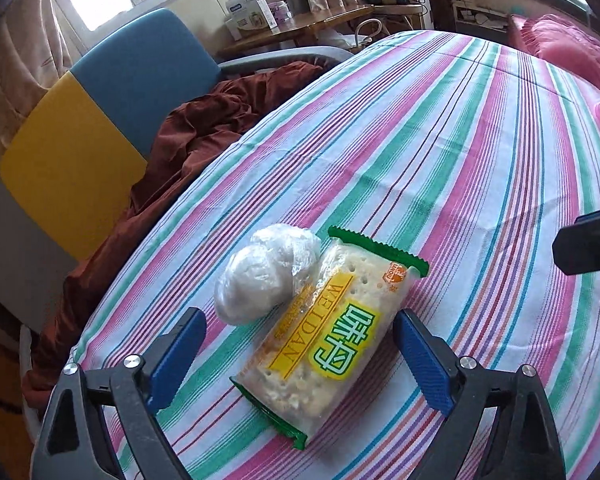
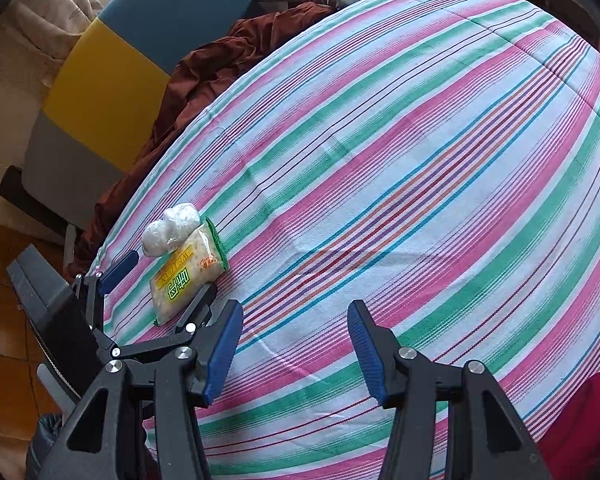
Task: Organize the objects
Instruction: 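Return the left gripper to the table and grasp the WEIDAN snack packet, then grasp the small white plastic bundle with the right gripper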
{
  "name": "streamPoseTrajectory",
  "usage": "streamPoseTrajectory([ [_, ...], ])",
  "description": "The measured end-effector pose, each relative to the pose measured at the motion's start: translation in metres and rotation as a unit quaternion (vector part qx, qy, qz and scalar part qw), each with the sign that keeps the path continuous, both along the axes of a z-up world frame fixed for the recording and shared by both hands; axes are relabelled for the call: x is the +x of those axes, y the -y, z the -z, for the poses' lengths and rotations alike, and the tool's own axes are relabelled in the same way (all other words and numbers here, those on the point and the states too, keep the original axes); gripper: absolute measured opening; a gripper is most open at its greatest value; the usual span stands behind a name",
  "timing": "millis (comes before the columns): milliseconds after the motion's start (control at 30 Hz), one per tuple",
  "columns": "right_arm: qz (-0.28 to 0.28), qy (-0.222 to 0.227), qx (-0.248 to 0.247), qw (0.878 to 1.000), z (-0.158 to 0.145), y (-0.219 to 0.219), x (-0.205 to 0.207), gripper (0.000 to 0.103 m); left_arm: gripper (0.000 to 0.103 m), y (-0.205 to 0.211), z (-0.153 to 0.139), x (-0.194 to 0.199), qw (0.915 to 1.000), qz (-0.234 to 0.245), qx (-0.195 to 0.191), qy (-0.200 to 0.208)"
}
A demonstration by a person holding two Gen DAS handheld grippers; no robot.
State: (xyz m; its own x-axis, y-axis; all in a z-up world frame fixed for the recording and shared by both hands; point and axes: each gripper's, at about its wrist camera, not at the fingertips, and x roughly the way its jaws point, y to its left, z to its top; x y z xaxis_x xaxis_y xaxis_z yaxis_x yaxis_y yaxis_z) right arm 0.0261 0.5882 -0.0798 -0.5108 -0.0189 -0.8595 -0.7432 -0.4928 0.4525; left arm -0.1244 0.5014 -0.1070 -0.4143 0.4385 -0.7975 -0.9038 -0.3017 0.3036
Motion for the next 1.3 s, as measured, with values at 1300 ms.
streamPoseTrajectory([
  [1300, -0.099, -0.009, 0.050, 0.994, -0.021, 0.026, -0.067, 0.055, 0.047, 0.158, 0.007, 0.118, 0.9642, -0.217, 0.141, 0.058],
])
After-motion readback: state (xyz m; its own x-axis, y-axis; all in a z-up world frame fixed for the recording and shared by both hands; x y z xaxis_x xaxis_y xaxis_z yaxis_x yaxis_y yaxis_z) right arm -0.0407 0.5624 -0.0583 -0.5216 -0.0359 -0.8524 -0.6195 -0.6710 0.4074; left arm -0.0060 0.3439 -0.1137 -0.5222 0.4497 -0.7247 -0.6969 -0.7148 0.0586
